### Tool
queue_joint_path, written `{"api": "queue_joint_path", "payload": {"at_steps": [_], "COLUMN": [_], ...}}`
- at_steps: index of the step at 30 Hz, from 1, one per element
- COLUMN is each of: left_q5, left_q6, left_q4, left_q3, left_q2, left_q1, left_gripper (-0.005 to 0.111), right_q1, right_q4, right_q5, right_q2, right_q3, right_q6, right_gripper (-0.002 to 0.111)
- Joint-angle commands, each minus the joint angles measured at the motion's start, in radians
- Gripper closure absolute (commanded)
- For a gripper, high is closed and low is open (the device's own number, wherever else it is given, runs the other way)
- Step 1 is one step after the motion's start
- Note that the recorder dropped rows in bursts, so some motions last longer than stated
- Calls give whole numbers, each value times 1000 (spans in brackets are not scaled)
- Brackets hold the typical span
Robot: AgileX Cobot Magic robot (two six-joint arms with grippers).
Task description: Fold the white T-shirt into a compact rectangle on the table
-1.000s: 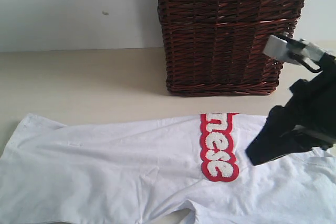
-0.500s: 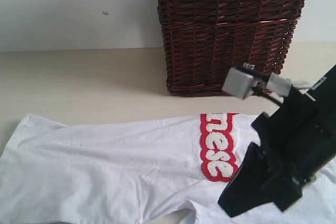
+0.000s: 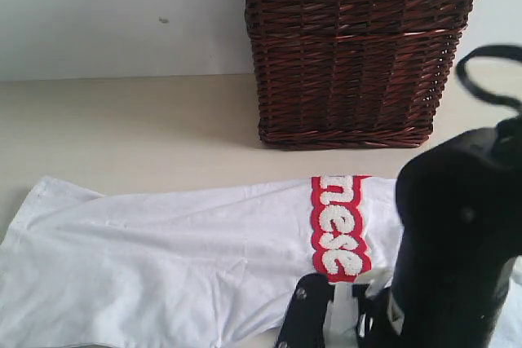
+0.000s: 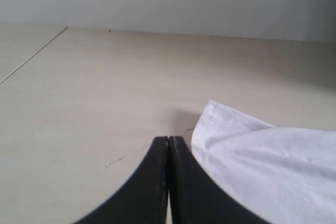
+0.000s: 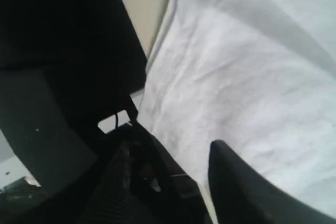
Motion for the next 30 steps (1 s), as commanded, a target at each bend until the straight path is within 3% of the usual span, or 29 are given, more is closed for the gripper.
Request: {"api": "queue_joint_path", "payload": {"at_steps": [1,2,5,8,9,11,14,23,27,30], "left_q5": [-8,-8,-8,-6,-6,-6,-6,-6,-6,-6], "left_q6": [5,5,5,5,5,5,5,5,5,5], "left_q4": [1,1,1,1,1,1,1,1,1,1], "left_q3": [2,2,2,2,2,2,2,2,2,2], "left_q2": [-5,-5,-5,-5,-5,-5,-5,-5,-5,-5], "left_q1": [1,1,1,1,1,1,1,1,1,1], "left_gripper": [107,107,107,107,107,107,107,107,107,107], "right_q1": [95,102,102,102,102,102,102,102,102,102], "right_q4": [-130,-148,-153,-153,-153,-162,-167,-228,-228,-275], "right_q5": [-132,-148,-207,-217,-217,-220,-210,15,160,165], "right_q2": [91,104,166,215,239,263,284,267,247,246], "right_q3": [7,7,7,7,7,7,7,-66,-126,-170], "right_q6": [107,131,174,192,202,232,245,237,130,78], "right_gripper": [61,61,46,43,45,59,108,108,108,108]}}
